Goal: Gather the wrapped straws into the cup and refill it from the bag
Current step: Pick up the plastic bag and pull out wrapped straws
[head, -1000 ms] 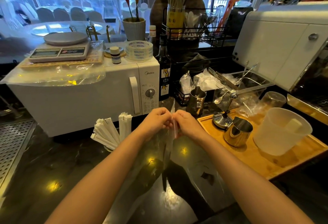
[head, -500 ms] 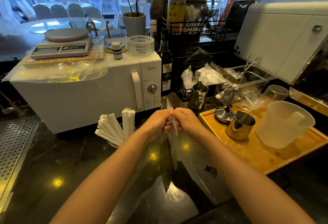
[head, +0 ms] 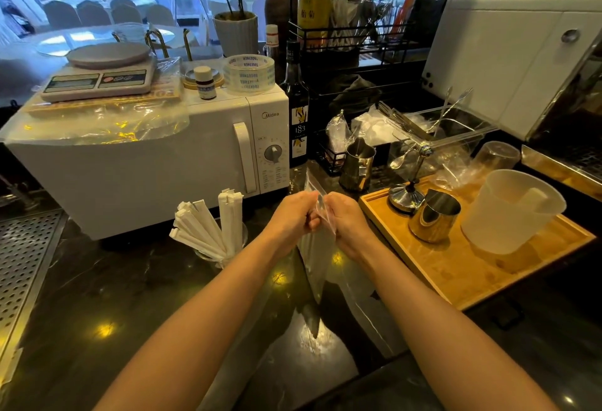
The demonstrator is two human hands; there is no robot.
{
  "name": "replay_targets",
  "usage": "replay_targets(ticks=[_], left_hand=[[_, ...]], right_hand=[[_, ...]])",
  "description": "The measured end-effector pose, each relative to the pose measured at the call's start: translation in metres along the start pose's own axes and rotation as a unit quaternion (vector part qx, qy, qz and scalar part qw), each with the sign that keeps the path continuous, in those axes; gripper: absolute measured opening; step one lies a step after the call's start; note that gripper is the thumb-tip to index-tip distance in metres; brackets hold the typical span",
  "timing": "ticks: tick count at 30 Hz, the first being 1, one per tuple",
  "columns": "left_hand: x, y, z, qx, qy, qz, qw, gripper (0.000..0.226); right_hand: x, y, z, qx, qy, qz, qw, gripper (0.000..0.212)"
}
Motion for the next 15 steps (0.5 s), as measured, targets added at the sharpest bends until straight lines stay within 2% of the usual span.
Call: replay_targets(ticks=[4,8,11,15], left_hand=[[-0.009,0.011,-0.005,0.019,-0.006,0.124,0.992,0.039],[-0.021,0.034,-0.005,-0.012,-0.022,0.206,0.978,0.037],[-0.024,0.046,-0.005,-0.027,-0.012,0.238,0.971,0.034],[-0.026,0.058,-0.007,-0.033,0.014,0.244,0.969,0.031]], right_hand=[[0.011,0.007,-0.007,0.01,0.014,-0.13,0.991,0.038],[0.027,0.02,-0.013,0.002,0.031,-0.26,0.965,0.039],[0.036,0.029,-0.015,-0.031,0.055,-0.323,0.944,0.039],[0.035,0.045,-0.013,-0.073,0.031,-0.37,0.925,0.038]])
Point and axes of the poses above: each hand's wrist, its own z-axis towards the middle knuckle, its own y-axis out of the back of the hand, x = y × z, the point moved 4 cm from there along z, towards the middle knuckle, and after that the axes turned 8 degrees about -y, right-handed, at the moved point
